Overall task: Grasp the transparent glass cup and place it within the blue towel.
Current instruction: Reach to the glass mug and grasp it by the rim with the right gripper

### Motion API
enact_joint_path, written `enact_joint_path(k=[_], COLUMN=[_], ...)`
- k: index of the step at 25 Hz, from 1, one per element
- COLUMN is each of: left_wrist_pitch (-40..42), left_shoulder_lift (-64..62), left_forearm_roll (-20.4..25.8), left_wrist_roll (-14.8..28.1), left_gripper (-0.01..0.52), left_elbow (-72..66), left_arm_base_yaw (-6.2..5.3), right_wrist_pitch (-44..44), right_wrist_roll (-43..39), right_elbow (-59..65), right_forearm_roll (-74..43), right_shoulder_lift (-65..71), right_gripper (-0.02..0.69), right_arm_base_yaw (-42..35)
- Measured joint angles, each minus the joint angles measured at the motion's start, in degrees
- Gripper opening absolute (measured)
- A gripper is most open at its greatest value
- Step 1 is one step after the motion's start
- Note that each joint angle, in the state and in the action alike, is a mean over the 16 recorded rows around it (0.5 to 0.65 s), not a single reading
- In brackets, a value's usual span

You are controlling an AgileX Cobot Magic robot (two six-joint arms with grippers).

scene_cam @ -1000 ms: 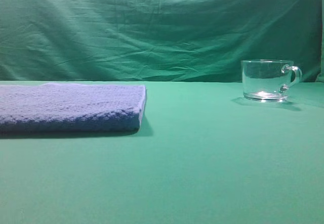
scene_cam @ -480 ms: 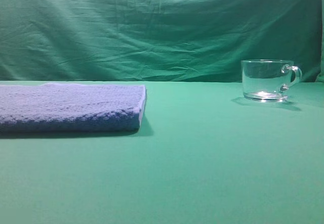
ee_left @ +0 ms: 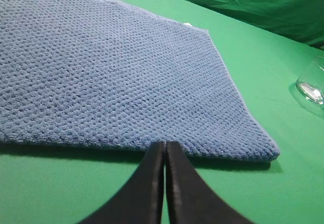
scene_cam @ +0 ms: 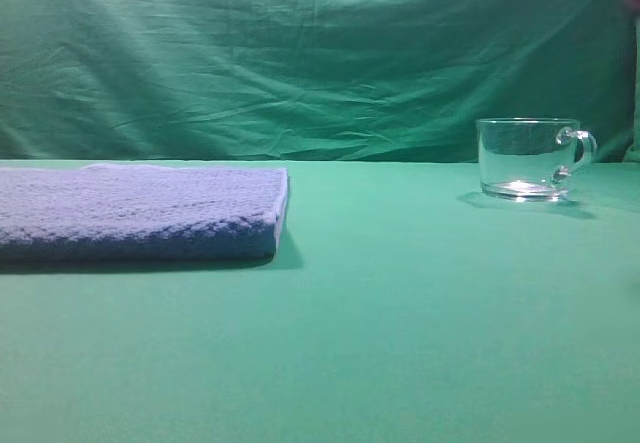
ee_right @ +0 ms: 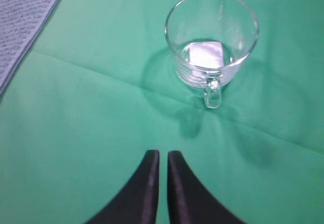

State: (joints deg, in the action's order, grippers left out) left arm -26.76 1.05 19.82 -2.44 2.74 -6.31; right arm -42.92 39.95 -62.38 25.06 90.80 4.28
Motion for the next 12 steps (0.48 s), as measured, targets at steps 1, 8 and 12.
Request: enact_joint_path(k=[1, 8, 12], left_wrist_pitch=[0.0, 0.0, 0.0], left_shoulder_lift=[0.0, 0.0, 0.0], left_forearm_roll=[0.0, 0.0, 0.0], left_wrist_roll=[0.0, 0.0, 0.0], left_gripper=[0.0, 0.0, 0.0], left_elbow=[0.0, 0.0, 0.0], left_arm_base_yaw=[0.0, 0.0, 0.0], right_wrist_pitch=[-0.6, -2.0, -1.2], right_wrist_roll=[0.0, -0.2, -0.3], right_elbow=[-1.2, -7.4, -9.5], right_forearm_roll=[-0.6, -3.5, -4.2], right_shoulder_lift=[1.5, 10.1, 13.9], right_gripper=[0.242, 0.473, 0.547], right_arm_base_yaw=[0.0, 0.0, 0.0])
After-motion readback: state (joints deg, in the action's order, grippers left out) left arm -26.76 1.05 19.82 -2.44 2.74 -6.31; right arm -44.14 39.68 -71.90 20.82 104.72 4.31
